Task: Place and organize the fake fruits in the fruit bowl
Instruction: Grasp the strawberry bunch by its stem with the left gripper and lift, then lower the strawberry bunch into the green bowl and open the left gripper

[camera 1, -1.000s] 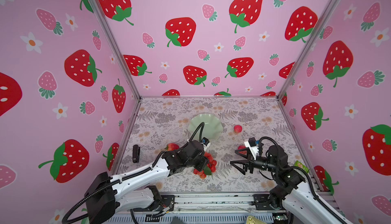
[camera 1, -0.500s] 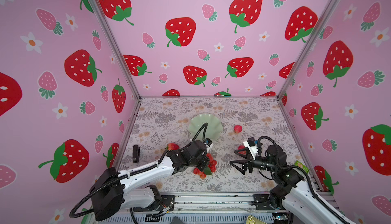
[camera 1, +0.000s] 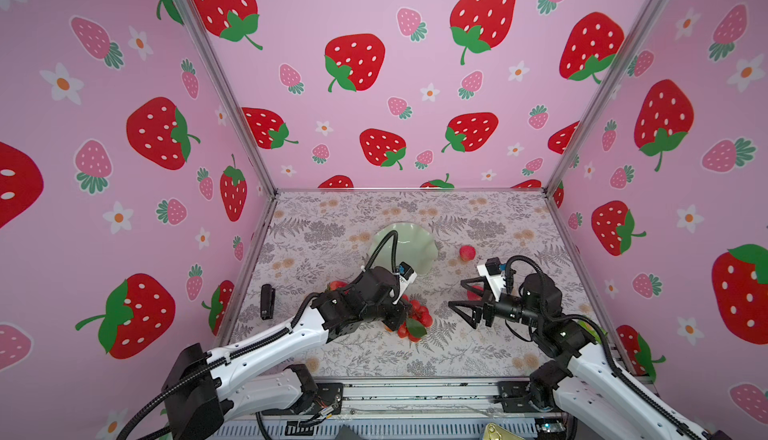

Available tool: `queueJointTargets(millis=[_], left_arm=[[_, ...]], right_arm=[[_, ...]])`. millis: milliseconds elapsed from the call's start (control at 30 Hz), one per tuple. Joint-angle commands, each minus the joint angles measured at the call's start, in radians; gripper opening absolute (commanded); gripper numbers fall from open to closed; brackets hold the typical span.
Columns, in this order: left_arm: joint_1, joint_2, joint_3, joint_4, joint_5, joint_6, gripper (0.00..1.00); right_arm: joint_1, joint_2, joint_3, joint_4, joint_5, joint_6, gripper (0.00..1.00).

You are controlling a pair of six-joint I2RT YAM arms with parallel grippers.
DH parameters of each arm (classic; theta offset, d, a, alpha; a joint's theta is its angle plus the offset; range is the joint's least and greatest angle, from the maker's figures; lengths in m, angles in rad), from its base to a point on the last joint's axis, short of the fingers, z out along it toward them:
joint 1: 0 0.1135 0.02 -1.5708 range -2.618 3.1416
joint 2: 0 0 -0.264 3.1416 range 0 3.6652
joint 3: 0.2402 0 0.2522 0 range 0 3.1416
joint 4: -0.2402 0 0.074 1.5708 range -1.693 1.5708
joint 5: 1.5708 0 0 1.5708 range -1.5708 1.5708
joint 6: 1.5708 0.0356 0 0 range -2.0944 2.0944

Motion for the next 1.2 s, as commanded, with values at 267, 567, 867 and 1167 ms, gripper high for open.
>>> queueJointTargets(millis=[267,567,867,1167], left_arm=[[0.308,0.232,0.413,0.011,0.127,-0.235,0.0],[0.362,0.512,0.651,-0.084,0.017,-0.277,0.0],[0.362,0.675,0.705,-0.038,-0.05,-0.283,0.0],[0.362,0.775,0.75,-0.055,-0.06,-0.282,0.0]], right_arm=[[0.005,0.201,0.146,0.128,-0.086,-0.104,0.99],[0.005,0.2,0.124,0.167,-0.052,-0.107,0.99],[0.005,0.283,0.135,0.219,-0.066,-0.115,0.99],[0.005,0.311,0.129,0.226,-0.06,-0.125,0.99]])
